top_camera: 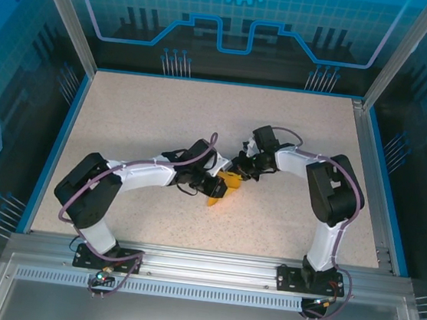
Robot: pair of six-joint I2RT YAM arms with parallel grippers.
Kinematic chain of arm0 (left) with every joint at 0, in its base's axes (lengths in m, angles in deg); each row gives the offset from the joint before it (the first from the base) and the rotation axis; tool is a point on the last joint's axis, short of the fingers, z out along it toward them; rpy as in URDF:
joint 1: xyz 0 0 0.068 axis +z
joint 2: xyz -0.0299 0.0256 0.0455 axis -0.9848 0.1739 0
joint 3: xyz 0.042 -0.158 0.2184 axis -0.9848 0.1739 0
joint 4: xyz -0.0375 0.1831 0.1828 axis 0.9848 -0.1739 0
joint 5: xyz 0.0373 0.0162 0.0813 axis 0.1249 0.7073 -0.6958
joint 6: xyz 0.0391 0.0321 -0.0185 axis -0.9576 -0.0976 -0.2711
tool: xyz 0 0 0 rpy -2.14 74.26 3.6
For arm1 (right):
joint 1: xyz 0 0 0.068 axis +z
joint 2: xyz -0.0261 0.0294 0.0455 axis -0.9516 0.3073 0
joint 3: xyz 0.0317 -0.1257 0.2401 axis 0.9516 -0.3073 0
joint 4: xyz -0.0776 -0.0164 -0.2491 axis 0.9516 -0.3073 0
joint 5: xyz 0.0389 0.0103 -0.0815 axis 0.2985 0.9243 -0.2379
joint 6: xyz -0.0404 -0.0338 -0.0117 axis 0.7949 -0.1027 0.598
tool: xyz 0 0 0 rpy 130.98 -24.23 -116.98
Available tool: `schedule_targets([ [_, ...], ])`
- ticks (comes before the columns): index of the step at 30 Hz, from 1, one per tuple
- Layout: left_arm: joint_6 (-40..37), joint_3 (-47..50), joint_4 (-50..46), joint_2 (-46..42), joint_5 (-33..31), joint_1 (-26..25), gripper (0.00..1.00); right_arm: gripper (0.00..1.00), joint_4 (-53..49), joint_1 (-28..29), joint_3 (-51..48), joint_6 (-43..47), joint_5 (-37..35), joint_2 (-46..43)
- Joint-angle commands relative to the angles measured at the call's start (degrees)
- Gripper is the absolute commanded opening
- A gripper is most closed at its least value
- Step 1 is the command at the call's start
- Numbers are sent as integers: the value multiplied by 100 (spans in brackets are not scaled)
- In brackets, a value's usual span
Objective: Fold a paper plane with a square sheet of paper (pick it up from the middle)
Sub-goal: Third fold the triangle at the center of the table.
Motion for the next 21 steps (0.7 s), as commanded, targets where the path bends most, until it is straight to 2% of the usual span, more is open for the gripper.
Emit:
schedule_targets([
  [1,-55,-124,-70,155,418,50,11,18,-396,53,247,289,-293,182],
  [10,36,-272,-123,384,491,62,12,19,-1000,50,504,866,-879,295],
  [21,39,-382,-332,461,490,360,14,18,-1216,60,656,1426,-1031,596],
])
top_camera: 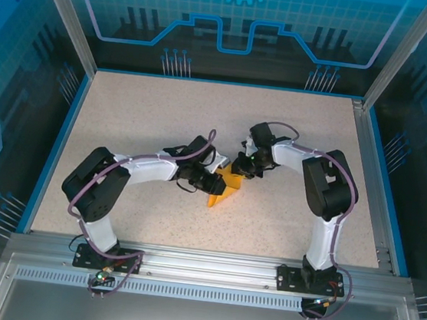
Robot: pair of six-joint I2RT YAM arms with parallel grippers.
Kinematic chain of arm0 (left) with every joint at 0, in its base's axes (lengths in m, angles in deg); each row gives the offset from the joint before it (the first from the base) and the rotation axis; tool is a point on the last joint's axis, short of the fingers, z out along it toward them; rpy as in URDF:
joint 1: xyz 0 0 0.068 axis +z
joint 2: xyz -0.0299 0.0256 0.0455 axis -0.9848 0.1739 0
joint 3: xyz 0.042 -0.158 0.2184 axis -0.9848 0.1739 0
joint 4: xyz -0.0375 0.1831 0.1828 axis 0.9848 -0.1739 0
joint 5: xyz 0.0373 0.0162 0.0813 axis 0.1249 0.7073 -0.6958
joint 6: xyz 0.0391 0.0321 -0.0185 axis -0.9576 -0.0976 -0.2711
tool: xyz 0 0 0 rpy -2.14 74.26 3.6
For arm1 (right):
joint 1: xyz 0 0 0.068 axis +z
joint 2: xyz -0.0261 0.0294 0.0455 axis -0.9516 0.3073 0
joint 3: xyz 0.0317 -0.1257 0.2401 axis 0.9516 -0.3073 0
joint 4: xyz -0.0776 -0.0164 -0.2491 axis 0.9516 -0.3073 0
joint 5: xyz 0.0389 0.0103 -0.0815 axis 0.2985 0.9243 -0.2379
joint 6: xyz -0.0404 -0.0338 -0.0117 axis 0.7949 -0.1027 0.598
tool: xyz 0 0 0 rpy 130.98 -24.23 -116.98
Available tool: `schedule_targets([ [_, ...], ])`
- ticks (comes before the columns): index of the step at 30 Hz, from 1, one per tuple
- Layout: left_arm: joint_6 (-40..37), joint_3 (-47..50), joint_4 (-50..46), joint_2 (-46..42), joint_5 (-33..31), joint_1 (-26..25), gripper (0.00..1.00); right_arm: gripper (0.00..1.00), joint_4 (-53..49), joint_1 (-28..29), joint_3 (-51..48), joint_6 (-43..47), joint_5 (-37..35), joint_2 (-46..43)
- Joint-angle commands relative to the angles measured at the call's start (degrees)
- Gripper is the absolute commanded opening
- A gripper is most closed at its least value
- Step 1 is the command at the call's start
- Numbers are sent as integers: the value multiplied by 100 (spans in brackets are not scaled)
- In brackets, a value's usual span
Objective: Fold a paper plane with a square sheet of paper (pick it up from the middle)
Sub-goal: Third fold the triangle at the center of the table.
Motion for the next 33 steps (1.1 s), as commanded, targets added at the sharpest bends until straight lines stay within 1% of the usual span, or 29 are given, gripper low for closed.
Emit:
schedule_targets([
  [1,-8,-192,-245,108,184,66,14,18,-263,49,82,259,-188,218],
  [12,-182,-369,-435,315,12,193,15,18,-283,56,120,248,-190,215],
  [21,-281,-433,-405,455,-303,271,15,18,-291,71,92,213,-212,250],
  [30,-254,-404,-241,558,-310,276,15,18,-335,84,102,186,-254,244],
  [33,-302,-445,-291,600,-418,277,15,18,-346,87,100,182,-277,251],
])
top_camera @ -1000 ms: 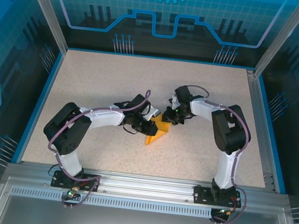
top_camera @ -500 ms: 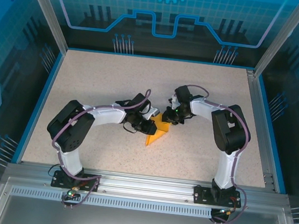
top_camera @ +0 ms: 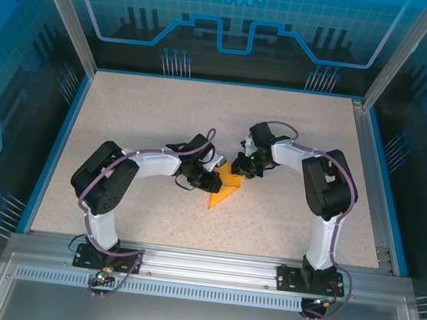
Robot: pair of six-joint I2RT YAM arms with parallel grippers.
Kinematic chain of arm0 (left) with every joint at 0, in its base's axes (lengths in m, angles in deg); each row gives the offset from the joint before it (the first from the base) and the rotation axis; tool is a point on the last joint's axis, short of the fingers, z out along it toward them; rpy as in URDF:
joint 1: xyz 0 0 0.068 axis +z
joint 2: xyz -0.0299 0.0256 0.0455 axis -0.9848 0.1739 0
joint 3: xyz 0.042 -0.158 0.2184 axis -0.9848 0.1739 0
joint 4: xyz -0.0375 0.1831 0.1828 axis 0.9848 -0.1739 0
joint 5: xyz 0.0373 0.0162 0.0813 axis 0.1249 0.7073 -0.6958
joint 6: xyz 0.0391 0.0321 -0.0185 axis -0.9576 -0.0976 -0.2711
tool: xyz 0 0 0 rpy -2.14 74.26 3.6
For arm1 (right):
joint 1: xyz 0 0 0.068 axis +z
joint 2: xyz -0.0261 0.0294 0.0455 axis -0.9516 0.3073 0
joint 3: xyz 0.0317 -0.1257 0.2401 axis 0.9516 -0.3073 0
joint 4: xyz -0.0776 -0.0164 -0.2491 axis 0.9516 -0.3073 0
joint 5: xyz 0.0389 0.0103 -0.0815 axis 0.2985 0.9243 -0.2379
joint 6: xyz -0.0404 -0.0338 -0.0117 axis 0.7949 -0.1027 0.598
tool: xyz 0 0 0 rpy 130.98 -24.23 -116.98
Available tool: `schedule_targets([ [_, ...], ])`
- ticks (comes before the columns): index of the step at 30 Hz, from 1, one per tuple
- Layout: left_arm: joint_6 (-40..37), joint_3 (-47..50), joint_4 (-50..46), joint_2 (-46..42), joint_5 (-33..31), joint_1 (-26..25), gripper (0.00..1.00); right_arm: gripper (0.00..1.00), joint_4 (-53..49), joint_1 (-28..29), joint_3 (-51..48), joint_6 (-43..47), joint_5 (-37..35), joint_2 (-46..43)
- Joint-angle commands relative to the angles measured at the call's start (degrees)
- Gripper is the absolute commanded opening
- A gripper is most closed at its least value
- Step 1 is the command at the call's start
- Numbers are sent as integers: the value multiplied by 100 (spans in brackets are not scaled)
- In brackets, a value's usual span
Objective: Fold a paper plane with a square sheet of paper (pick it up from the middle)
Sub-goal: Third fold the triangle at the center of the table.
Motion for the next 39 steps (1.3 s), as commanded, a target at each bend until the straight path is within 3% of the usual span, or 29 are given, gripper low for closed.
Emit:
schedule_targets([
  [1,-132,-206,-44,121,-185,53,15,18,-282,87,41,13,-279,222],
  [39,339,31,58,45,-196,56,15,18,-168,106,-178,-158,-395,198],
])
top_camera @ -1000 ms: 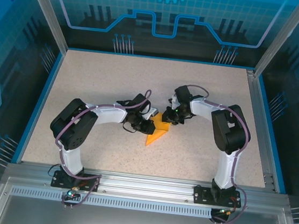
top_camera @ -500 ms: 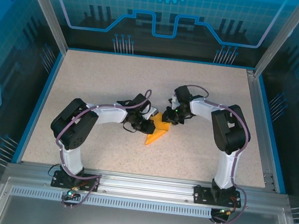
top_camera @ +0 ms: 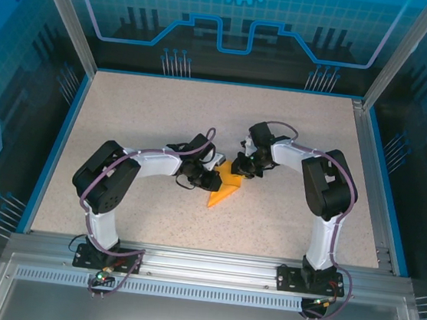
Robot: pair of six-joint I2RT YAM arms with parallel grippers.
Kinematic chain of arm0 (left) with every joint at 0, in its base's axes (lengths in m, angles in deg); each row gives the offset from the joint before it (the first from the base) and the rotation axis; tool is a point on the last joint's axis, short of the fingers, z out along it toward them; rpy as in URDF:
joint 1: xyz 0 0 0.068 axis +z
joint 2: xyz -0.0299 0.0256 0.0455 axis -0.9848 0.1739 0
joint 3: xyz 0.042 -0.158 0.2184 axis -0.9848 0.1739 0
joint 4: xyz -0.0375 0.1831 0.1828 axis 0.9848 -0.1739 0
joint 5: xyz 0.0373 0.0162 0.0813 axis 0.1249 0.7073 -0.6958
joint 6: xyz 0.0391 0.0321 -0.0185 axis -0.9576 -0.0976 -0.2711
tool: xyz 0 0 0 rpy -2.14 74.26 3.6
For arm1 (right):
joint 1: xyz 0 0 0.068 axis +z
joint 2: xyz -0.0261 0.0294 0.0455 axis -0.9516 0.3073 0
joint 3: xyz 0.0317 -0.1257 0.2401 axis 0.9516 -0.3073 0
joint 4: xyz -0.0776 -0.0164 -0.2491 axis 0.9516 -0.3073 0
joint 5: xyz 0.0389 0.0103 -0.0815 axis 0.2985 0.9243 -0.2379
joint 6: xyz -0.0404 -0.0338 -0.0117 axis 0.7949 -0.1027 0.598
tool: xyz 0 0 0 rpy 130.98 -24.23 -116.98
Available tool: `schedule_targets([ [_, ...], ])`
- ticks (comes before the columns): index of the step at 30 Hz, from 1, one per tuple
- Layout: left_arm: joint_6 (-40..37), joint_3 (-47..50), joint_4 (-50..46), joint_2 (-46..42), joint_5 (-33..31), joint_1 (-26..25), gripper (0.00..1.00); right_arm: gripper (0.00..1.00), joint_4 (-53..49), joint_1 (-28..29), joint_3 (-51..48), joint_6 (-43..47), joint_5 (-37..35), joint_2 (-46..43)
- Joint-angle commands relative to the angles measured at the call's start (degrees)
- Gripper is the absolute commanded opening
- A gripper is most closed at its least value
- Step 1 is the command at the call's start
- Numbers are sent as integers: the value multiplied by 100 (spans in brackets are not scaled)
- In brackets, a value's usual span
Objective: Fold a paper plane with a square sheet of paper (pick it up from the middle)
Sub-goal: Third fold the triangle at the center of the table.
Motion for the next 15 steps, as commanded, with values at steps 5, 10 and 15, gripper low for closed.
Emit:
schedule_targets([
  [5,289,169,82,-119,90,60,15,18,-145,89,-204,-93,-313,194],
  [10,286,212,91,-170,-14,62,15,18,-146,89,-204,-97,-313,202],
  [15,175,136,111,-106,-29,62,15,18,-136,88,-211,-95,-305,194],
])
